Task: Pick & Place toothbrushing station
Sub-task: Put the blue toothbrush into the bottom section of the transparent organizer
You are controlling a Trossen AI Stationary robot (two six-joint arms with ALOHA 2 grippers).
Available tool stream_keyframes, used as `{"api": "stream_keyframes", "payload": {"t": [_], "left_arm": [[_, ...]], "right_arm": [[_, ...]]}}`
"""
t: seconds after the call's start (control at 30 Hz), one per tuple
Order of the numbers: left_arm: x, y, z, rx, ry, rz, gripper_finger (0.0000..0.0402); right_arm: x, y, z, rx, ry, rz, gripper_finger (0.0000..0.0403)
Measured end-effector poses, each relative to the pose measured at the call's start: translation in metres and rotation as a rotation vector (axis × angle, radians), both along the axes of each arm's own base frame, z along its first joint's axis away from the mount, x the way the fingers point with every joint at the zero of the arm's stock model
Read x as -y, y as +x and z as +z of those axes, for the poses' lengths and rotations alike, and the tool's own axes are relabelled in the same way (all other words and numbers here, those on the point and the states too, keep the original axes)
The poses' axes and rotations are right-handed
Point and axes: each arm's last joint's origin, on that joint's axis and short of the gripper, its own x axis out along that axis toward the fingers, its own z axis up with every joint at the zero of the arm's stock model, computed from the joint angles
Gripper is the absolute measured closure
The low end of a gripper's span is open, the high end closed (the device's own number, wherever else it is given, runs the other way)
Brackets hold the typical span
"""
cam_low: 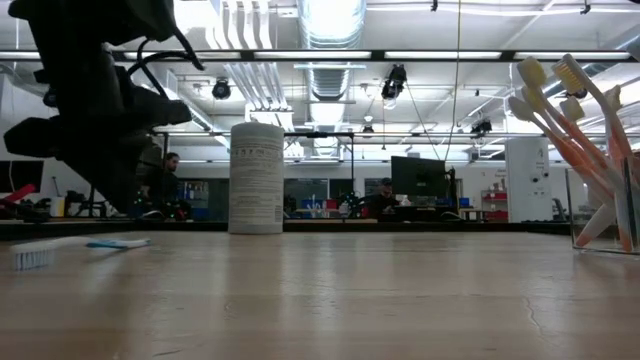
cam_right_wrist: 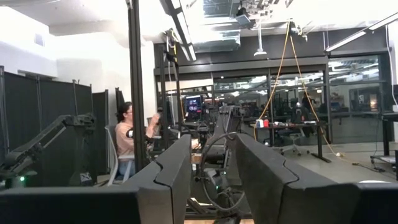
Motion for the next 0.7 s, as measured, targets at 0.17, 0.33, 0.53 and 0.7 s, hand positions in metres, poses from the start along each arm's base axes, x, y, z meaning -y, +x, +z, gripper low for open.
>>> {"api": "stream_keyframes", "payload": {"t": [0.17, 0.33, 0.53, 0.7], "left_arm": [[0.009, -0.002, 0.000, -0.048, -0.002, -0.229, 0.0396], [0.030, -0.007, 0.000, -0.033, -0.051, -0.350, 0.0398], [0.060, -0.015, -0.001, 0.018, -0.016, -0.640, 0.0398], [0.070, -0.026, -0.018, 0.072, 0.052, -0.779, 0.0399]], "right_arm": [[0.000, 0.000, 0.000, 0.000, 0.000, 0.000, 0.0275], [0.000, 0.000, 0.000, 0.000, 0.000, 0.000, 0.0270], [0.000, 0.000, 0.000, 0.000, 0.000, 0.000, 0.0277], [0.000, 0.000, 0.000, 0.000, 0.000, 0.000, 0.0284]]}}
